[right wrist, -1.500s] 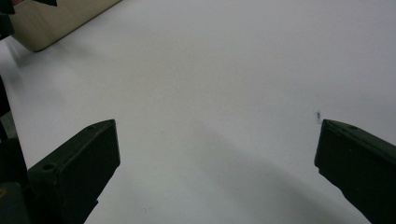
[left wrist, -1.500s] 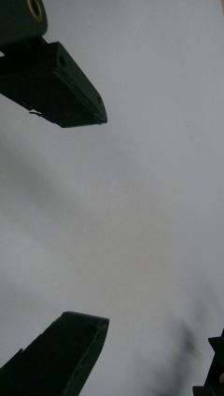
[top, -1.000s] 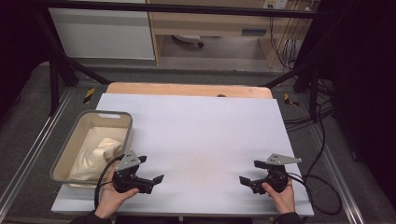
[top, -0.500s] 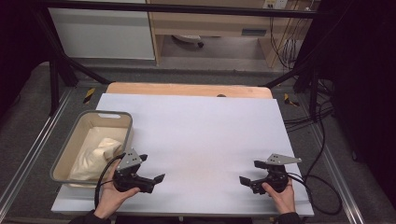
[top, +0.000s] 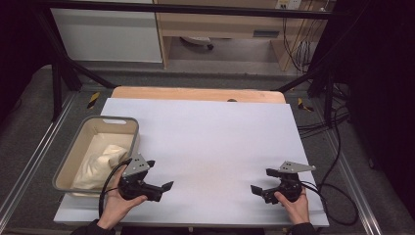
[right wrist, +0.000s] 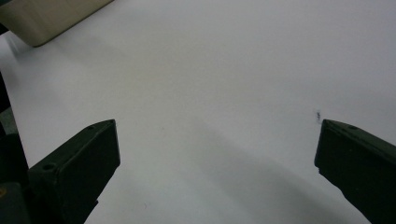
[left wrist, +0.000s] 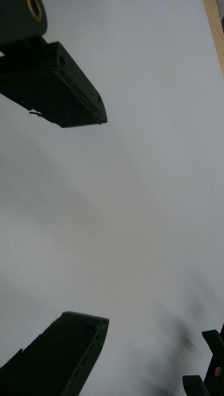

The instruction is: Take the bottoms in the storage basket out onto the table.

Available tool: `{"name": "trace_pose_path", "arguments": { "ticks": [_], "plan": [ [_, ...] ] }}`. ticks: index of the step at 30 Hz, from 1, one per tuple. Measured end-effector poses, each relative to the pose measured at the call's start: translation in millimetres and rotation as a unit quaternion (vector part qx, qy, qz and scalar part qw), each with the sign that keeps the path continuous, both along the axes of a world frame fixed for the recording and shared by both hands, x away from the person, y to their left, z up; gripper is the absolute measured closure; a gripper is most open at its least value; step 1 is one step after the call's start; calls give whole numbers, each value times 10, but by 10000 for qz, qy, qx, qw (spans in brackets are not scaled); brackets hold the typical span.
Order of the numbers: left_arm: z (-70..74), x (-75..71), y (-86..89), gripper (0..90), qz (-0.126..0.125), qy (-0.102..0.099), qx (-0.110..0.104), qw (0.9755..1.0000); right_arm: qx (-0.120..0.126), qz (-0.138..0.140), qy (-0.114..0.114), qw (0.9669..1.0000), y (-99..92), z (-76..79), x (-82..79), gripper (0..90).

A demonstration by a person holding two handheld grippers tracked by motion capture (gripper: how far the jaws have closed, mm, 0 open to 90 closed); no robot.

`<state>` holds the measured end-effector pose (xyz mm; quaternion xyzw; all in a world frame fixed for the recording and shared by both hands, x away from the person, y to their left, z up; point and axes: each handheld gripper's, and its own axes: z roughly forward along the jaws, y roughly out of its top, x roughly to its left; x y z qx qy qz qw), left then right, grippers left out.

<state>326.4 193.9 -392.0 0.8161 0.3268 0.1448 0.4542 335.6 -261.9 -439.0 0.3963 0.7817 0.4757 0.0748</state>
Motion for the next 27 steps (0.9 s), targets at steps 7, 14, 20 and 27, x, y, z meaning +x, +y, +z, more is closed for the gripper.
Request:
{"name": "trace_pose_path", "arguments": {
  "ticks": [7, 14, 20, 27],
  "plan": [
    [65, 4, -5, 31, -8, -21, 57, 10000, -19, -3, 7, 10000, 2, -3, 5, 5],
    [153, 5, 16, 30, 22, -79, 56, 10000, -24, -3, 17, 10000, 6, -6, 7, 5],
    [217, 20, 18, 29, 33, -130, 109, 9999, -34, 2, 10, 10000, 5, -6, 7, 5],
    [295, 32, 32, 28, 69, -166, 225, 9996, -27, -4, 18, 10000, 7, -5, 5, 5]
  ]
}}
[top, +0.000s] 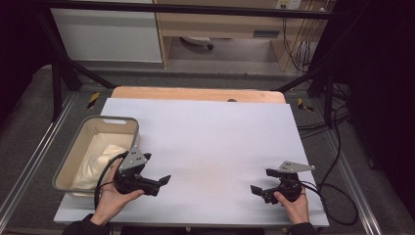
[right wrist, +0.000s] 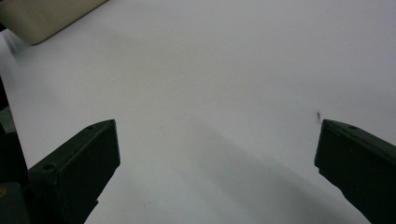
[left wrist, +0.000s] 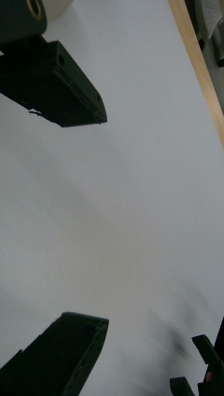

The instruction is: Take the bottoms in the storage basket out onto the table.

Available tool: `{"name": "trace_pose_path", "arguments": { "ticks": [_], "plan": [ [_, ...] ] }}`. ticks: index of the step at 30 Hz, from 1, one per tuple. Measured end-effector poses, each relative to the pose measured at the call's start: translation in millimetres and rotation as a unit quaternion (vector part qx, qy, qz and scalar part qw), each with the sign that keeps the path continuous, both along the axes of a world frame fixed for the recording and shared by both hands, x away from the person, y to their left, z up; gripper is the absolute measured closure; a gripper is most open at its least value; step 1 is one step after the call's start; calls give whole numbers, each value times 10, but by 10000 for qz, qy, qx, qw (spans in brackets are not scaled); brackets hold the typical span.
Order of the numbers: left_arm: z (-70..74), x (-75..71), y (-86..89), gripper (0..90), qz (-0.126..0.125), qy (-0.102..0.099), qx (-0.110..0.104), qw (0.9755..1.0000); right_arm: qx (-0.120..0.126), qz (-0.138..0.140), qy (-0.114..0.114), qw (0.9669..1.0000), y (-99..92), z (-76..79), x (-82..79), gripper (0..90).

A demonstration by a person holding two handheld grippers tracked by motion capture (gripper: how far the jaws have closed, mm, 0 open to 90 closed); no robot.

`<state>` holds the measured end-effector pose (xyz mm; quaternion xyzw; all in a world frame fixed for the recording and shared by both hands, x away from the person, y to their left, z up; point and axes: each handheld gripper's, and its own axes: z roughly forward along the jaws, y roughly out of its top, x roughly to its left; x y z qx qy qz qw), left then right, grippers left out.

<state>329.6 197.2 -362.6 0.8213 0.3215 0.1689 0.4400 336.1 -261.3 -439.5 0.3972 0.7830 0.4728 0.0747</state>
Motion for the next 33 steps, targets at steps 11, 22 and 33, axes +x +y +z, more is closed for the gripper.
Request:
{"name": "trace_pose_path", "arguments": {
  "ticks": [11, 22, 33],
  "plan": [
    [147, 10, 59, 24, 120, -120, 28, 9999, -14, 6, 7, 10000, 2, -2, 1, 5],
    [261, 41, 151, 23, 280, -191, 87, 9994, -20, 7, 10, 10000, 3, -4, 2, 5],
    [394, 60, 332, 18, 458, -282, 7, 9986, -20, 3, 18, 10000, 4, -4, 3, 5]
  ]
}}
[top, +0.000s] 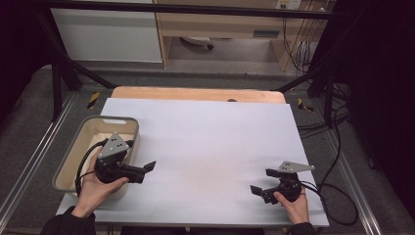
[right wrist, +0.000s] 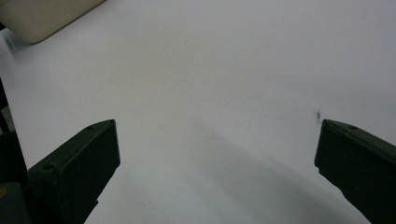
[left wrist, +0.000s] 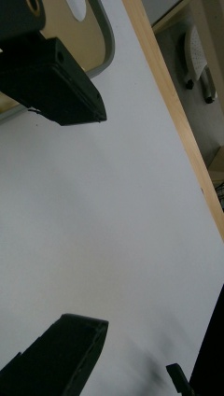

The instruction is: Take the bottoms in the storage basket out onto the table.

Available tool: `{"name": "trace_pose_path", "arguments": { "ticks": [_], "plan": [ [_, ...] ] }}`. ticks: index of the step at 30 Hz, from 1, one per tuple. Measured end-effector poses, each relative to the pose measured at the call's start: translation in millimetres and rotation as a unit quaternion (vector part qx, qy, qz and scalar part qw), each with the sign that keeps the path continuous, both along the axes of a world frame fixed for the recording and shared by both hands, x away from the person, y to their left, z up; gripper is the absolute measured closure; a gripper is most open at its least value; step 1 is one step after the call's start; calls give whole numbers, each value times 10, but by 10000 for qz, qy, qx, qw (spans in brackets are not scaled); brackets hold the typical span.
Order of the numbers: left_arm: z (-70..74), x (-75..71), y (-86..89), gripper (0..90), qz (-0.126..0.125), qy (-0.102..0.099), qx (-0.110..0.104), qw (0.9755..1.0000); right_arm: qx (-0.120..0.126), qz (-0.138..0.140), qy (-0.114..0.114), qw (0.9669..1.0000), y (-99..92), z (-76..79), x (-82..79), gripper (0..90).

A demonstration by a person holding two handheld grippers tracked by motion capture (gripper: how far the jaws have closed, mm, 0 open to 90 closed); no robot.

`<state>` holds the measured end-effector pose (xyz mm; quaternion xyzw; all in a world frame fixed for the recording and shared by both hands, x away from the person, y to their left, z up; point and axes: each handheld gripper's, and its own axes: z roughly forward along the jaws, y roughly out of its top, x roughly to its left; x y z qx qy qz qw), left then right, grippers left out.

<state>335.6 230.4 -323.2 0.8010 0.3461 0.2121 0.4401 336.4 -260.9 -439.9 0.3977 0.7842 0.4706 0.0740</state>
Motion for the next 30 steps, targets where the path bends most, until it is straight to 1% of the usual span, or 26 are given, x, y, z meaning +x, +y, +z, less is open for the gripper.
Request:
{"name": "trace_pose_path", "arguments": {
  "ticks": [8, 9, 18, 30],
  "plan": [
    [42, -3, 127, 16, 136, -37, -35, 9999, -1, 2, 1, 10000, 1, 0, 0, 5],
    [45, -2, 144, 16, 144, -33, -14, 9999, 0, 3, 2, 10000, 0, 0, 0, 5],
    [39, -9, 307, 16, 308, -24, 27, 9995, -14, 13, -2, 10000, 0, -2, 0, 5],
    [22, -27, 552, 12, 563, 23, -39, 9984, -18, 15, 7, 10000, 2, -4, 1, 5]
  ]
}}
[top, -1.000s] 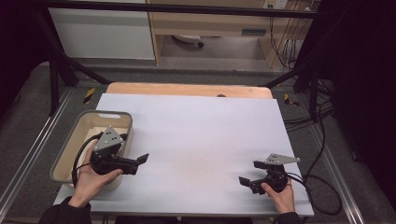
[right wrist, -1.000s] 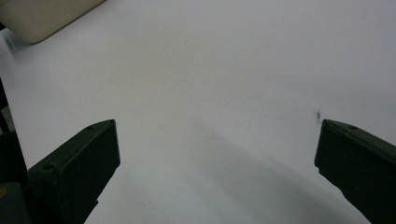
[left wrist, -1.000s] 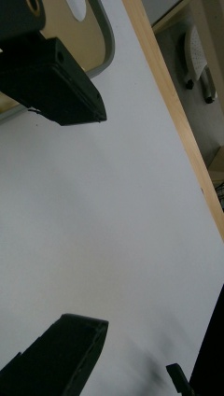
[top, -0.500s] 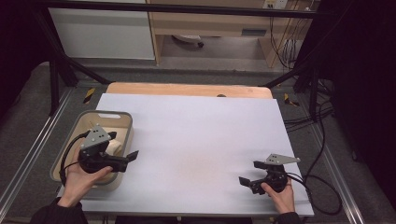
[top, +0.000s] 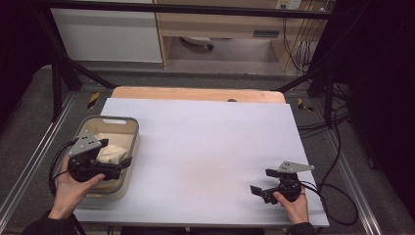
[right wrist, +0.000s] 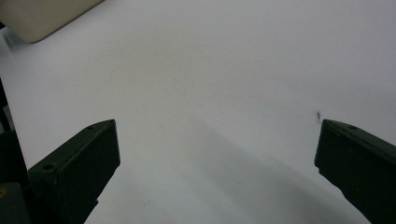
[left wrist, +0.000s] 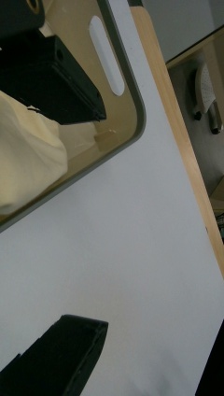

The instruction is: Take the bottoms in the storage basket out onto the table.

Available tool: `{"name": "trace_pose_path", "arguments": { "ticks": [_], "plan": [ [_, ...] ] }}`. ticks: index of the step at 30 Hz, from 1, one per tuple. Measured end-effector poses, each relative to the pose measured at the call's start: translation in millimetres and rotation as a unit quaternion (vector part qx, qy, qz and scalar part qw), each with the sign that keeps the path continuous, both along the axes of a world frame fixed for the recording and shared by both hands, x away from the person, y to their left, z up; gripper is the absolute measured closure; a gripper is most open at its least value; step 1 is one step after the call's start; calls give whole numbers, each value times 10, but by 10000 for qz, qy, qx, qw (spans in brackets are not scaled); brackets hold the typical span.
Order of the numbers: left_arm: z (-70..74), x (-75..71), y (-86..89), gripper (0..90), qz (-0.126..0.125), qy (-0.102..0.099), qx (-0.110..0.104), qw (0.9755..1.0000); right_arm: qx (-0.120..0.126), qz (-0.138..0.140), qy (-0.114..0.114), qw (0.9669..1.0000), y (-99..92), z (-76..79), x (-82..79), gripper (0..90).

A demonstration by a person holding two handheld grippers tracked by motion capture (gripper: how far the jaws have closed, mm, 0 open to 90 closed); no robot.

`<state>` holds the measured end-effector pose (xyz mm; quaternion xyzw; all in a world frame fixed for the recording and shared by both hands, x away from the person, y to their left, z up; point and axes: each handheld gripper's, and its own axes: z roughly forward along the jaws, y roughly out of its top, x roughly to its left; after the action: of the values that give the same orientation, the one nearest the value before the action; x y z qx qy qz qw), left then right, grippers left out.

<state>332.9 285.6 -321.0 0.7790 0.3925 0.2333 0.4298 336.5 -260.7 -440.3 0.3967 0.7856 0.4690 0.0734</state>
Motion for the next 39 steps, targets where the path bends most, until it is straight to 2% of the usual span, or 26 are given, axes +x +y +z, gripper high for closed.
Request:
{"name": "trace_pose_path", "arguments": {
  "ticks": [12, 18, 26, 35, 39],
  "plan": [
    [-96, -31, 195, 5, 185, 93, 34, 9998, -2, 4, 17, 10000, 1, 0, -1, 5],
    [-204, -64, 275, 9, 285, 162, 41, 9995, 1, 0, 19, 10000, 4, -1, -1, 5],
    [-337, -85, 333, 22, 363, 214, 116, 9990, -7, 4, 21, 10000, 5, -3, -1, 5],
    [-411, -102, 340, 49, 389, 256, 221, 9987, -11, 18, 14, 10000, 4, -5, 0, 5],
    [-471, -96, 354, 85, 428, 313, 285, 9982, -13, 17, 16, 10000, 4, -5, 1, 5]
  ]
}}
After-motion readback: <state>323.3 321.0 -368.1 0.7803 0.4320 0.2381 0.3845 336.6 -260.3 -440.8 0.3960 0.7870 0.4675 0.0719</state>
